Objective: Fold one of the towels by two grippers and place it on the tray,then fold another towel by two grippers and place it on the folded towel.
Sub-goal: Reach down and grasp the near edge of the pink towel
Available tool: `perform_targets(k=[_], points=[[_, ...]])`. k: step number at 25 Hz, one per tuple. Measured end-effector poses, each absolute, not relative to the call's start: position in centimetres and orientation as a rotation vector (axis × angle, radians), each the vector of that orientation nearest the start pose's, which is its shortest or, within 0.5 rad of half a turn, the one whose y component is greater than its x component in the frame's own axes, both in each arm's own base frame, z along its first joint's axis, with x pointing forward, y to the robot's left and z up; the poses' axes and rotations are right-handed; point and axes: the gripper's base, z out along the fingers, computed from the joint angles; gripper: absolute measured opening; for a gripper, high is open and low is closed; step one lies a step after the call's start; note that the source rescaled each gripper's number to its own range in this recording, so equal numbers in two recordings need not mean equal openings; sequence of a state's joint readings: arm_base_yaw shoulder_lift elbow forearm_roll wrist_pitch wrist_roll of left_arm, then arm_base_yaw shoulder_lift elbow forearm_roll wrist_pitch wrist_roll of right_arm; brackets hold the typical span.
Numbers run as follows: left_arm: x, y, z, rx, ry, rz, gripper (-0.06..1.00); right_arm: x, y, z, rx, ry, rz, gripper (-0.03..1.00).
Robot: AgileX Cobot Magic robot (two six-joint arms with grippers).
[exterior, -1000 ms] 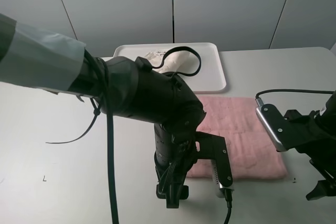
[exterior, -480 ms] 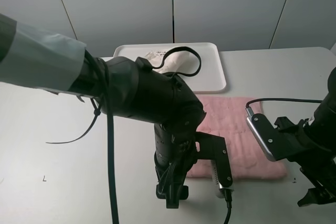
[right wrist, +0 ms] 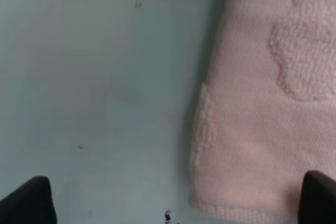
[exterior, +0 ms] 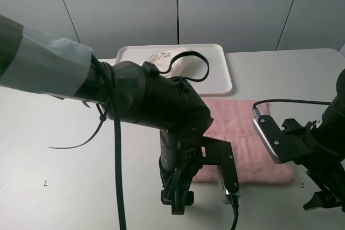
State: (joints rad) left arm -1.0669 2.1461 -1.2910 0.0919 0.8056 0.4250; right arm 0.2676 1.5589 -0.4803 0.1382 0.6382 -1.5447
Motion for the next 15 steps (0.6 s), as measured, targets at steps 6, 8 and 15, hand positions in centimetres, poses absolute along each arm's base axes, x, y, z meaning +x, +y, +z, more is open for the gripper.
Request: perform_targets(k=[6,8,15], points=[[19.06,-33.05,8.96,2.204,2.207,0.122,0.67,17.75,5.65,11.75,-2.353,2.073,0.154,1.00],[19.17,-33.05,8.96,2.207,2.192,0.135,0.43,17.75,5.67,11.75,-2.348,2.076,0.157,1.00],[19.42,-33.25,8.98,2.122,2.222,0.137,0.01,17.77,5.79,11.76,-2.322,2.089,0.167,1.00]])
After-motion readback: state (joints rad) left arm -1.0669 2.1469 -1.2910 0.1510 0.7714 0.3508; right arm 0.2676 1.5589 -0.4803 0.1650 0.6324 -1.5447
